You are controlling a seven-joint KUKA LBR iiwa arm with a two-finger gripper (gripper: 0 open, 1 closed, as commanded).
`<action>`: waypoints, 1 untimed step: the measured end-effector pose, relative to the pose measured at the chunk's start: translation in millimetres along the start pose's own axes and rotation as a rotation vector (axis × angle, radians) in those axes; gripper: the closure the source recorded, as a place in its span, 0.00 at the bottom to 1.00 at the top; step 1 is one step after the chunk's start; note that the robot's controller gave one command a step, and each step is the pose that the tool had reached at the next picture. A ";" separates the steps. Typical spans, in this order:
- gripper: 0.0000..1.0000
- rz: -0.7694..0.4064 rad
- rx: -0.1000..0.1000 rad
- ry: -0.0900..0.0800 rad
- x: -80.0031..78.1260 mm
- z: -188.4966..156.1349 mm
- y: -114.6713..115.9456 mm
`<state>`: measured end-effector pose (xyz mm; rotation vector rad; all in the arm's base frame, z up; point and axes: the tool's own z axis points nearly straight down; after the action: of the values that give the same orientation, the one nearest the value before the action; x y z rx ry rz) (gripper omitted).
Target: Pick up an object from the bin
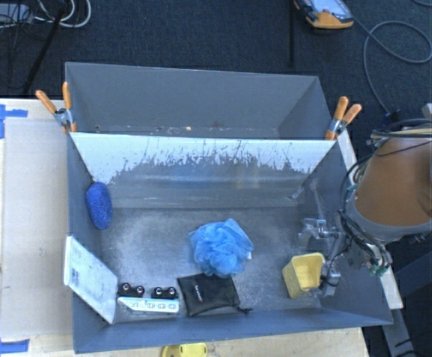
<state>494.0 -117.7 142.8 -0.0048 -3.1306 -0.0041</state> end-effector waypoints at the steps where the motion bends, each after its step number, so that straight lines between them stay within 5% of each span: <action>1: 0.00 -0.004 0.002 -0.008 -1.9 -4.2 0.4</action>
Offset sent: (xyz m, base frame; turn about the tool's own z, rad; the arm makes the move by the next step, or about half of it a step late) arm 0.0011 -0.0211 -0.0117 -0.0771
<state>495.9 -117.3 147.0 0.0017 -3.1385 -0.0018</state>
